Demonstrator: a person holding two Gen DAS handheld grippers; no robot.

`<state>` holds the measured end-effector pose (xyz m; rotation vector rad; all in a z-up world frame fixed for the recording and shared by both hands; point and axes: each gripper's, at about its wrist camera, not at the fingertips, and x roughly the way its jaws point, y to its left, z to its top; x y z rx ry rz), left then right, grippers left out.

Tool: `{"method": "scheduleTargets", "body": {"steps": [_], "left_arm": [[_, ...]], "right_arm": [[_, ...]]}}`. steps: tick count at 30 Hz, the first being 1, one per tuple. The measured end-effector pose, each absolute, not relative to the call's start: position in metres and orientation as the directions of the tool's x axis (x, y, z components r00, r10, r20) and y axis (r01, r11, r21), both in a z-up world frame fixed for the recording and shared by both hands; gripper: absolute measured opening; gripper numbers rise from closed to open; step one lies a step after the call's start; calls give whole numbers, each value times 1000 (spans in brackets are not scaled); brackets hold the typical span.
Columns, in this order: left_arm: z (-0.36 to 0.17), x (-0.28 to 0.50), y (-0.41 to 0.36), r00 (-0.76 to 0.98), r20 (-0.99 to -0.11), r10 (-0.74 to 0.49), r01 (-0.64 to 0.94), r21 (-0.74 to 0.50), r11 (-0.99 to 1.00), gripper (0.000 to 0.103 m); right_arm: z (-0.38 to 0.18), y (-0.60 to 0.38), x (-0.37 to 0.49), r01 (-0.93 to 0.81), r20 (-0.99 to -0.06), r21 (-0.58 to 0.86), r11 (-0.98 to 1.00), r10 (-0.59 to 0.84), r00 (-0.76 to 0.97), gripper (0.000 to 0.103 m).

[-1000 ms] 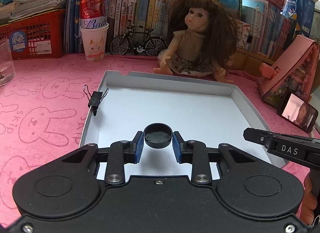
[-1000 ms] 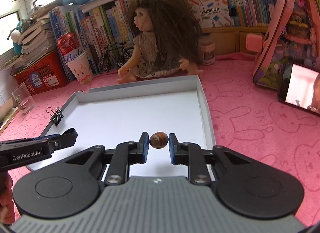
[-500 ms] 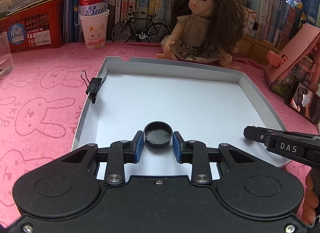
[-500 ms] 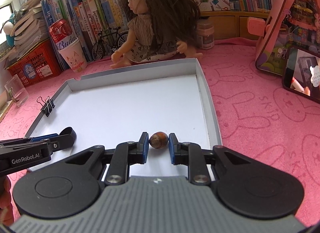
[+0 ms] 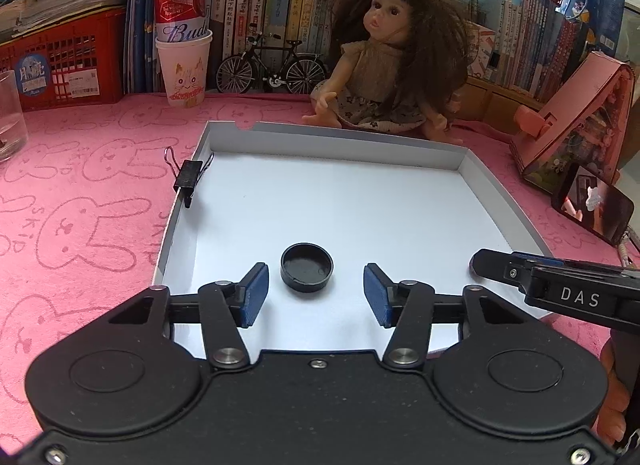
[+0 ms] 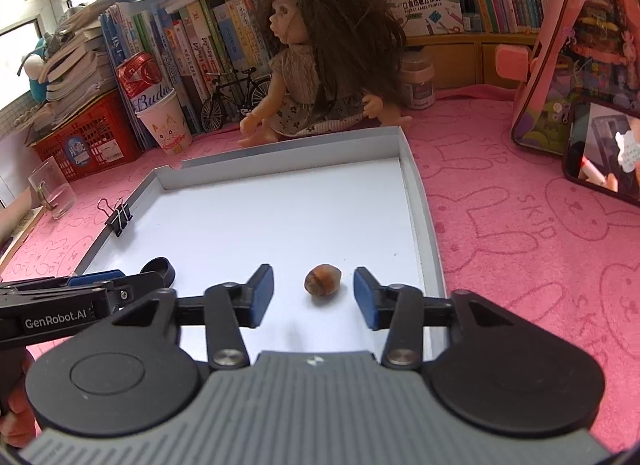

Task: Organize rigid objects
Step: 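Open the left tool to drop the cap while the right tool releases the hazelnut, then withdraw both tools from the tray back toward the remaining objects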

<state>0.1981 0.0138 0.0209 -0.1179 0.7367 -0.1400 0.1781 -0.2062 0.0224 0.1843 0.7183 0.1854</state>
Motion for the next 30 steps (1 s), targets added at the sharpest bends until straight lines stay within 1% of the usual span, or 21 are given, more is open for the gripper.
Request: {"method": "scheduleTargets", "body": {"steps": [4, 6, 8, 9, 10, 12, 17, 24, 30], "left_arm": [[27, 185, 15, 748, -638, -181, 98, -163, 982, 65], [31, 177, 16, 759, -623, -186, 108, -162, 981, 72], [34, 169, 15, 771, -608, -190, 117, -157, 981, 77], [36, 164, 14, 777, -600, -190, 122, -153, 981, 80], [38, 160, 14, 781, -594, -191, 126, -150, 981, 81], [41, 150, 12, 791, -580, -196, 139, -142, 980, 84], [45, 130, 9, 808, -554, -198, 160, -117, 980, 87], [45, 104, 11, 819, -531, -218, 178, -126, 976, 88], [44, 83, 12, 840, -498, -214, 182, -113, 977, 90]], "right_arm": [[27, -208, 167, -115, -622, 225, 968, 233, 747, 68], [30, -209, 162, -118, -613, 221, 968, 232, 755, 72], [34, -210, 155, -127, -599, 218, 968, 235, 766, 78], [35, -210, 152, -131, -592, 216, 967, 237, 771, 79], [37, -210, 148, -136, -585, 213, 967, 238, 776, 82], [40, -210, 140, -146, -570, 209, 967, 242, 785, 84], [45, -212, 123, -158, -545, 203, 966, 245, 802, 87], [48, -214, 101, -160, -517, 201, 966, 244, 821, 91], [46, -213, 82, -165, -501, 195, 967, 243, 831, 97]]}}
